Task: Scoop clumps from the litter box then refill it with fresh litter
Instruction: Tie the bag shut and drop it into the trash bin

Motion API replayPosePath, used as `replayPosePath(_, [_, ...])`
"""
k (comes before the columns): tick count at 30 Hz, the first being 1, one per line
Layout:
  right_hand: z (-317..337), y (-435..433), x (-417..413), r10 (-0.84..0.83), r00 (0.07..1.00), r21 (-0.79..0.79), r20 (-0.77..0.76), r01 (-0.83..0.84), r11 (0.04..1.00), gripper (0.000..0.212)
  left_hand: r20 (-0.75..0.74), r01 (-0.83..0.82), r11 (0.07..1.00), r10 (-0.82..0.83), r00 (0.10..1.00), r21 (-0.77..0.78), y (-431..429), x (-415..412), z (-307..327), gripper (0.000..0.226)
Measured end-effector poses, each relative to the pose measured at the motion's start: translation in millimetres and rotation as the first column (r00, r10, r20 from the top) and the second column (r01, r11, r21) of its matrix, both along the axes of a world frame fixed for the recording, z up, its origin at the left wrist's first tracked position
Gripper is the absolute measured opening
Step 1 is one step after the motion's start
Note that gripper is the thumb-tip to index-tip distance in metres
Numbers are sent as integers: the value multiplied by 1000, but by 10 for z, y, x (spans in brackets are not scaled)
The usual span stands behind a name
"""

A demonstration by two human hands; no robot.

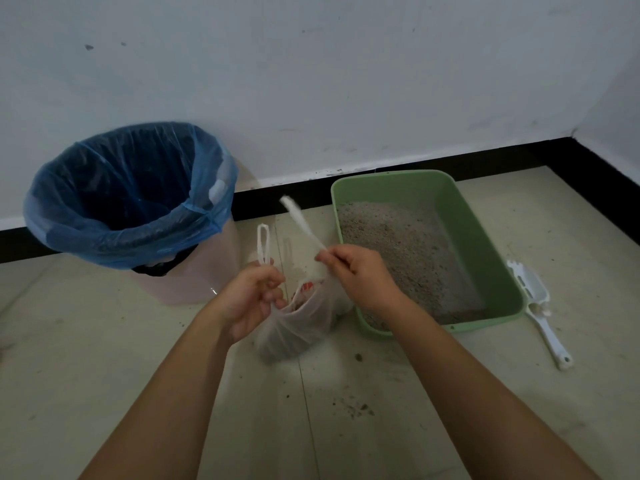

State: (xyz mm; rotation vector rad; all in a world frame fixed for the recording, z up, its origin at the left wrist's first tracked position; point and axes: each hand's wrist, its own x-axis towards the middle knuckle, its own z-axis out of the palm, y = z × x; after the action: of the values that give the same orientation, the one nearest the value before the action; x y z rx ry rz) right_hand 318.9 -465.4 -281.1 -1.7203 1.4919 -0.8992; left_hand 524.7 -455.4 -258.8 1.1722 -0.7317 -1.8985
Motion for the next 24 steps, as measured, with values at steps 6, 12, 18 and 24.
replayPosePath(6, [28, 11, 49, 307, 885, 38, -350, -314, 949, 24, 207, 205, 979, -197, 958, -19, 13, 119, -21, 69])
replayPosePath(12, [-11, 20, 46, 404, 892, 251, -205, -351, 902, 22, 310, 148, 987, -120, 943, -67, 21, 130, -7, 37])
replayPosePath(18, [-130, 12, -74, 339, 939, 295, -55, -309, 904, 17, 251, 199, 980, -189, 949, -14, 32, 158, 24, 40])
replayPosePath(24, [46, -53, -95, 35, 959, 450, 283, -165, 878, 68, 282, 284, 959, -266, 922, -23, 31, 211, 80, 39])
